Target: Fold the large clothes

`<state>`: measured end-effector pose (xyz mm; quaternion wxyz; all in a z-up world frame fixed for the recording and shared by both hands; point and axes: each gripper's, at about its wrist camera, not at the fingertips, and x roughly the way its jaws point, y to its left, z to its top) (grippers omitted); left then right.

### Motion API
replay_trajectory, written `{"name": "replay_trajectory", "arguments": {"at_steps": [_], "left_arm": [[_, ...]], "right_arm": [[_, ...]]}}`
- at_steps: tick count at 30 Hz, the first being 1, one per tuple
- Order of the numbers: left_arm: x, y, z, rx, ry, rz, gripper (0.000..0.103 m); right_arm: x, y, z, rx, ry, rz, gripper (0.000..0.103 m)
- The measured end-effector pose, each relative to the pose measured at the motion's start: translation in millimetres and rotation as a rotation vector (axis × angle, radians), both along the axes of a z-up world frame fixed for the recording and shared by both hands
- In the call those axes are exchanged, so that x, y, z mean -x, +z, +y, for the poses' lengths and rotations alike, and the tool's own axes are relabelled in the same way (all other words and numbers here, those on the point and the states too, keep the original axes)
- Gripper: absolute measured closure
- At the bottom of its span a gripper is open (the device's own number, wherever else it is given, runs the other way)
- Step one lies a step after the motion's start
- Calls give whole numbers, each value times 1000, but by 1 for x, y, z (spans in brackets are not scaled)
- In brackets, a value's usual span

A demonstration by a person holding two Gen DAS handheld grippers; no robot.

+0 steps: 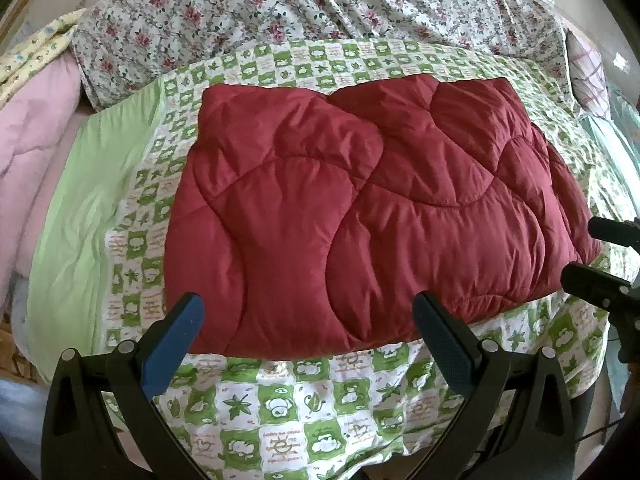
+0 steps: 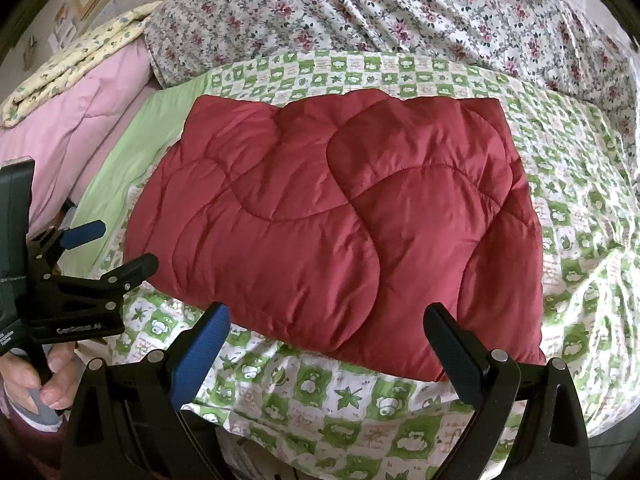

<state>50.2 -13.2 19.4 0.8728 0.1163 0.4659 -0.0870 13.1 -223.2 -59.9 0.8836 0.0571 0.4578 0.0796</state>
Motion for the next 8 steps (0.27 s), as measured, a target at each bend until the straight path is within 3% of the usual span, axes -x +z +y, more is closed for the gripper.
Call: {"name": "replay_trajectory", "arguments": {"at_steps": [8], "left_arm": [[2, -1, -11, 7, -50, -16, 0]], "right_arm": [[-3, -3, -3, -17, 1, 0, 5]]}}
